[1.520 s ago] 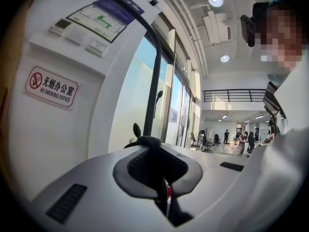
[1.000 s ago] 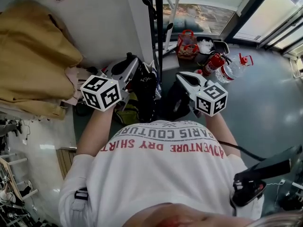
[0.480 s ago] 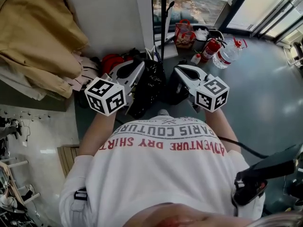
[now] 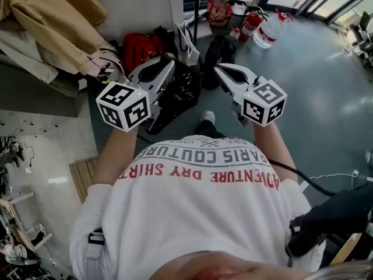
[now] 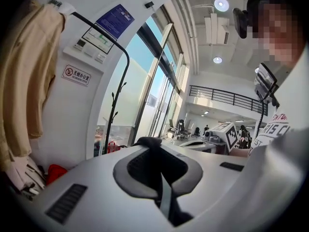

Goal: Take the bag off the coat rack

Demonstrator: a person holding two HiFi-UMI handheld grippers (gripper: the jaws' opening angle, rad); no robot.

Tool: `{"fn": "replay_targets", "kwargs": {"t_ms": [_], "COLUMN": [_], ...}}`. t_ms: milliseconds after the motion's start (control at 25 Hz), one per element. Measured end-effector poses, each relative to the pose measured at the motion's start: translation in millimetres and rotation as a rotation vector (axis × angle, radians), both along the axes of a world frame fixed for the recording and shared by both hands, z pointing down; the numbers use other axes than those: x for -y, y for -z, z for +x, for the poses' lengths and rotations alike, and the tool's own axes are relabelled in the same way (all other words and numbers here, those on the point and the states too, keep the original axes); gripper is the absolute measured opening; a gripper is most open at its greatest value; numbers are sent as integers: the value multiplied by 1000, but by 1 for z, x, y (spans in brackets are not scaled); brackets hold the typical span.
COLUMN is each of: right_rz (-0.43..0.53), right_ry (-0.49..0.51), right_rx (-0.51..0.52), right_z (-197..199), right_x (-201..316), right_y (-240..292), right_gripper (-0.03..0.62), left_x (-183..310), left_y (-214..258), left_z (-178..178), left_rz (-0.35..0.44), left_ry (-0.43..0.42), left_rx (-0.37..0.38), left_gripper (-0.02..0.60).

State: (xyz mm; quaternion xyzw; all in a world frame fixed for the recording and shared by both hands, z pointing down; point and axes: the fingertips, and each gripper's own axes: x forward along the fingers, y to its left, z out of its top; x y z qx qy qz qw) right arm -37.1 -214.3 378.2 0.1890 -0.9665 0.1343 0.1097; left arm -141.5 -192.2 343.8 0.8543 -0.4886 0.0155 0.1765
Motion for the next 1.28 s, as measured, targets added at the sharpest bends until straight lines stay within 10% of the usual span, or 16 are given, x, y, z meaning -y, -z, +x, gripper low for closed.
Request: {"fn": "replay_targets", "kwargs": {"t_ms": [480,1280], "right_rz": [0,82], "right_ry": [82,39], "right_rx": [6,45], "right_z": [46,240], "right_x": [-145,-401], "right_y": [-12,22], "right_gripper": [2,2], "left_x": [-166,-396], "left_y": [-16,27], "left_z": [65,249], "left_rz": [-15,63], "left_ry": [-8,3], "left_rx": [32,-55], "left_gripper": [9,9]}}
